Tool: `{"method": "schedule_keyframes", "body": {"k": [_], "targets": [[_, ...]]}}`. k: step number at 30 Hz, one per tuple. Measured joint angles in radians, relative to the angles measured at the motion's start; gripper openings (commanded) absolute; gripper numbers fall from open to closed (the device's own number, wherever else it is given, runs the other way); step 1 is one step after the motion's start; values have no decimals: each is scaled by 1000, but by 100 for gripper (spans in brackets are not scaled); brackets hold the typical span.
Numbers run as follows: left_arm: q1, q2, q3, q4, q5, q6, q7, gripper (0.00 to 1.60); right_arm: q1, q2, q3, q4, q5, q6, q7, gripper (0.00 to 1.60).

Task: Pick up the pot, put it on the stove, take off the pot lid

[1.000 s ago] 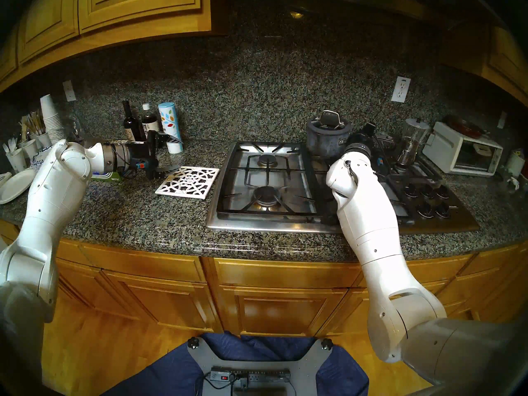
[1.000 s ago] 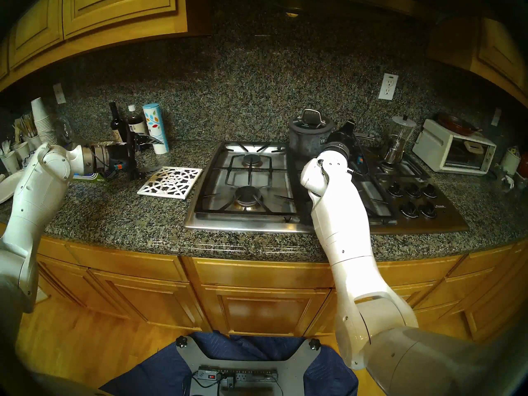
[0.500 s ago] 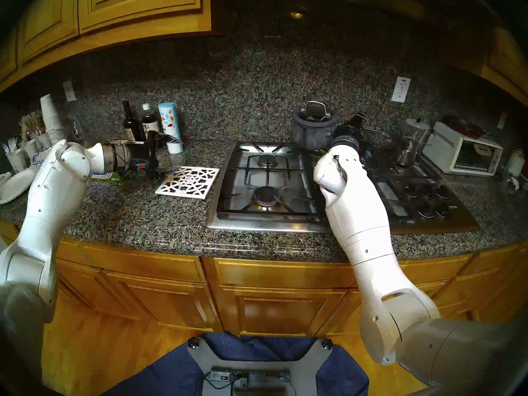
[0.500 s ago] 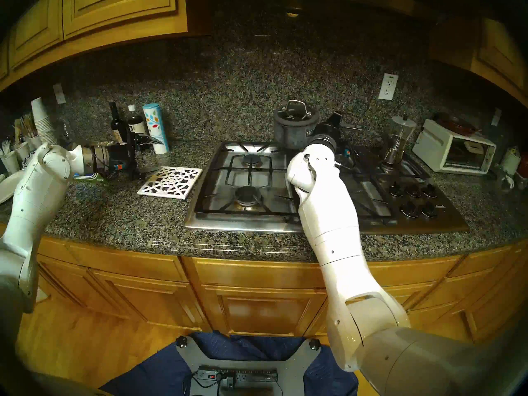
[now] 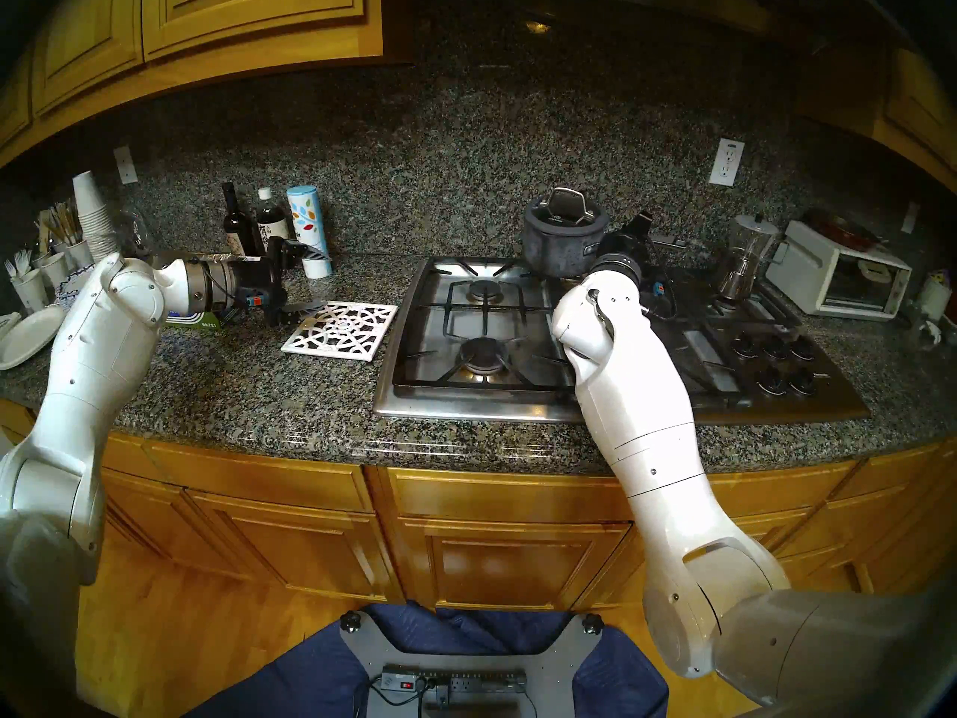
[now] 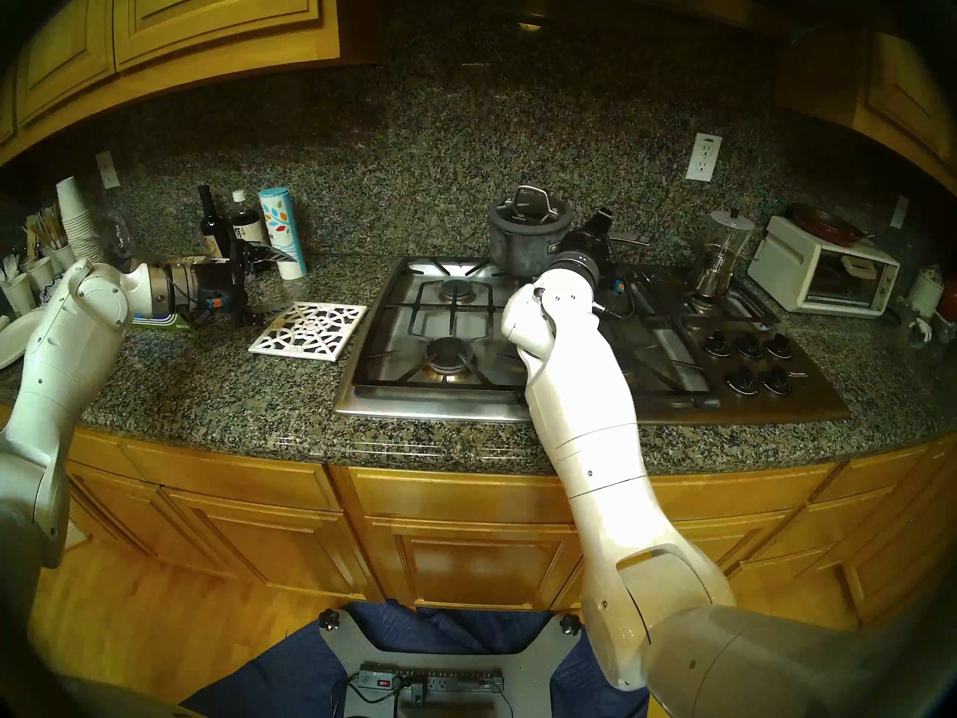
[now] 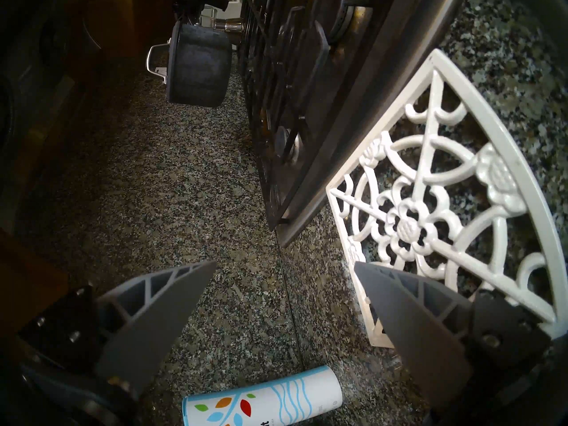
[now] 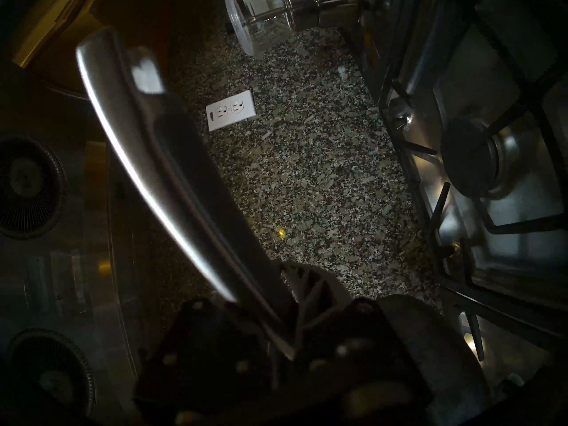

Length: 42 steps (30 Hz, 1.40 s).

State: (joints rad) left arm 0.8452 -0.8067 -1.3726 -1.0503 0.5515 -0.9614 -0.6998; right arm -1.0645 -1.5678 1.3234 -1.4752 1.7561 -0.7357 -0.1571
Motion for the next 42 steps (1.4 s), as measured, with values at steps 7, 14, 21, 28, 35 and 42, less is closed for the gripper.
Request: {"method": "schedule_keyframes", "body": {"k": [7,14,21,28,35,42], "targets": [[0,0,0,0,0,0,0,160,-26,-7,-24,-33,-6,-36,-3,0],[0,0,0,0,0,0,-1,160,-54,-10,-48,-62,-12,-76,-4,0],[1,0,0,0,0,0,-1,160,-83,-14,-84,-90,-21,-117,-5,0],[2,0,0,0,0,0,-2,160,-106,-17,-117,-118,-27,-148,-6,0],[2,0,0,0,0,0,-2,160,-122,-17,-147,-146,-36,-180,-6,0],[3,0,0,0,0,0,-3,160,-141,-17,-176,-178,-42,-208,-9,0]]}}
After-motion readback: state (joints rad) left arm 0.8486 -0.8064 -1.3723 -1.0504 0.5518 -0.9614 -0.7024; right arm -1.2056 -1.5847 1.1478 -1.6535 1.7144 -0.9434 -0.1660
